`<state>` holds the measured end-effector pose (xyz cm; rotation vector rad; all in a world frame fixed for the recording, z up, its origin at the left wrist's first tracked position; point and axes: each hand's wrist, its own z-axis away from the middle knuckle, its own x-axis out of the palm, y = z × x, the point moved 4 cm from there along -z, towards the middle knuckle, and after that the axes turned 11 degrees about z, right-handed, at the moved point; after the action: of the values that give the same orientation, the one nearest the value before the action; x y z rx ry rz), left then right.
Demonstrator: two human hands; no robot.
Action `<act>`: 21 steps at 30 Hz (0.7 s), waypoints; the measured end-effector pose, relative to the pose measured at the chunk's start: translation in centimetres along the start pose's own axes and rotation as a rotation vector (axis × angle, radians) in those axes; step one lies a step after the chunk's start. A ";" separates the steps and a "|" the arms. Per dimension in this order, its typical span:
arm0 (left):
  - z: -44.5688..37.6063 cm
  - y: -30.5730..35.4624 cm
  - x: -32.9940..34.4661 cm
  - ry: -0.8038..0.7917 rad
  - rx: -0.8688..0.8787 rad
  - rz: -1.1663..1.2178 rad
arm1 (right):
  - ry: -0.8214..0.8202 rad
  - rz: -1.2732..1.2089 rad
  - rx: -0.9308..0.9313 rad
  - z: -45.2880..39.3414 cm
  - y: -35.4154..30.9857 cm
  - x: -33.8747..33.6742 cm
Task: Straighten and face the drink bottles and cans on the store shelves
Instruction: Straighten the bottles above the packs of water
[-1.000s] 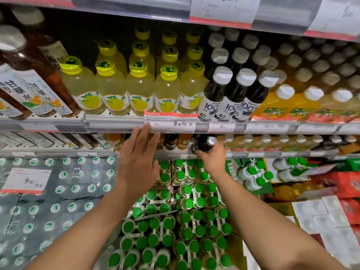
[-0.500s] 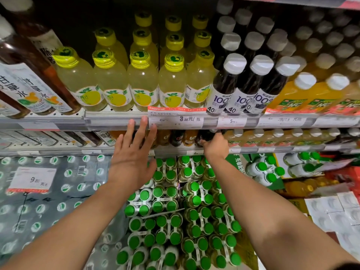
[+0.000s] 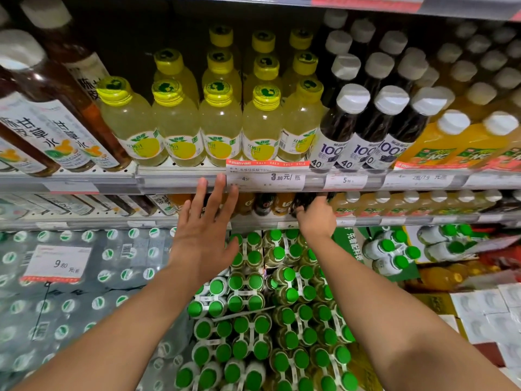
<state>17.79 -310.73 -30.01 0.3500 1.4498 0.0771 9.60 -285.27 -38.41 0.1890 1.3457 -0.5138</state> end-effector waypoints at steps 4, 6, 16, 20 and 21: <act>0.2 0.2 0.1 0.087 0.027 0.030 | 0.194 -0.074 -0.003 1.7 0.9 -1.0; 0.4 0.2 0.1 0.103 0.032 0.046 | 0.223 -0.135 -0.114 2.1 0.7 -0.8; 0.7 0.0 -0.6 0.073 0.040 0.061 | -0.380 -0.815 0.012 -0.2 -3.6 0.7; 0.7 0.0 -0.9 0.061 0.044 0.070 | -0.318 -0.664 -0.104 -0.5 -3.1 0.7; 0.7 0.1 -0.9 0.061 0.044 0.071 | -0.243 -0.530 -0.160 -0.7 -3.0 0.4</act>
<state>18.32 -311.03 -29.04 0.4385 1.5006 0.1145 7.72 -287.68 -38.49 -0.3633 1.1855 -0.8382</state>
